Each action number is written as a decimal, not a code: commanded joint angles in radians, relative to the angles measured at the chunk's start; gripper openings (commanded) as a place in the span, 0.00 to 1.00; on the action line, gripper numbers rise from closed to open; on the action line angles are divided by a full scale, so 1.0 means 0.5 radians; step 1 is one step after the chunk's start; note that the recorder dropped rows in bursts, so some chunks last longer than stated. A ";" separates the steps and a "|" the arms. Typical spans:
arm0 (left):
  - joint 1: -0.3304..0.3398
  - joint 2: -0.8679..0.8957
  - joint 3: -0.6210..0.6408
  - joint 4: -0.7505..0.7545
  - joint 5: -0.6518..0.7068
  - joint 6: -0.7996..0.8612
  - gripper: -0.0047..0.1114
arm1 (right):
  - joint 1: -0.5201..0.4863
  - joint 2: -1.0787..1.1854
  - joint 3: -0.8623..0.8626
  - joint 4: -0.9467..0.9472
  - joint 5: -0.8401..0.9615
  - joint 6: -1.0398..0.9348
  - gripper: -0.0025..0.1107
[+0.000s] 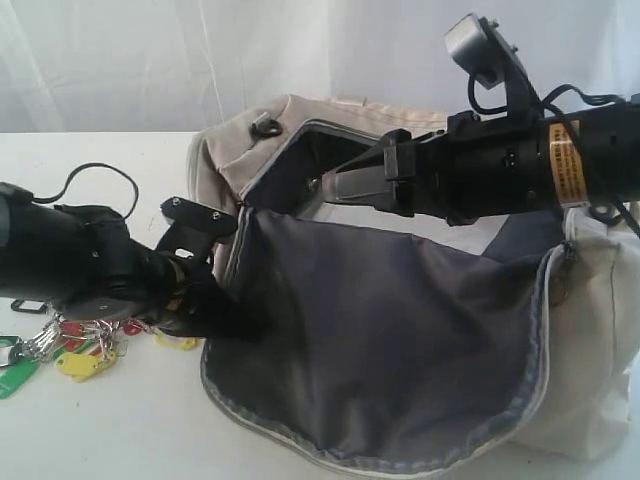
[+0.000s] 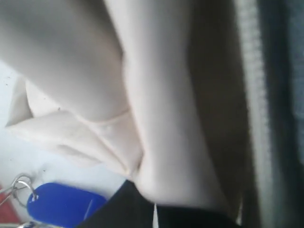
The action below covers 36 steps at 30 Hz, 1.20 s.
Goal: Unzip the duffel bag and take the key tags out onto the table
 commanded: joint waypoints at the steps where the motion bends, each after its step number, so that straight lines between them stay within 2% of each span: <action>1: -0.021 -0.033 -0.094 0.009 0.399 -0.017 0.04 | -0.008 -0.018 0.005 -0.001 -0.012 -0.007 0.64; 3: -0.021 -0.064 -0.132 0.020 0.624 -0.004 0.07 | -0.008 -0.018 0.005 -0.001 -0.015 -0.007 0.64; 5: -0.021 -0.106 -0.168 0.039 0.781 0.030 0.17 | -0.008 -0.018 0.005 -0.001 -0.015 -0.007 0.64; 8: -0.021 -0.201 -0.229 0.039 0.921 0.112 0.42 | -0.008 -0.018 0.005 -0.001 -0.015 -0.007 0.64; 9: -0.021 -0.235 -0.252 0.039 0.966 0.149 0.56 | -0.008 -0.018 0.005 -0.001 -0.015 -0.007 0.64; 11: -0.021 -0.301 -0.292 0.039 1.025 0.222 0.74 | -0.008 -0.018 0.005 -0.001 -0.019 -0.007 0.64; 12: -0.021 -0.342 -0.315 0.039 1.071 0.284 0.79 | -0.008 -0.018 0.005 -0.001 -0.023 -0.007 0.64; 18: -0.021 -0.424 -0.361 0.039 1.500 0.585 0.77 | -0.008 -0.018 0.005 -0.001 -0.044 -0.007 0.64; 22: 0.044 -0.424 -0.328 0.035 1.636 0.585 0.77 | -0.008 -0.018 0.005 -0.001 -0.049 -0.007 0.64; 25: 0.140 -0.424 -0.253 0.013 1.617 0.585 0.77 | -0.008 -0.018 0.005 -0.001 -0.088 -0.002 0.64; 29: 0.256 -0.424 -0.161 -0.094 1.460 0.585 0.77 | -0.008 -0.018 0.005 -0.001 -0.099 -0.002 0.64; 32: 0.270 -0.424 -0.127 -0.237 1.305 0.667 0.77 | -0.008 -0.018 0.005 -0.001 -0.075 -0.002 0.64; 36: 0.270 -0.445 -0.127 -0.552 1.231 0.901 0.73 | -0.008 -0.018 0.005 -0.001 -0.056 -0.008 0.64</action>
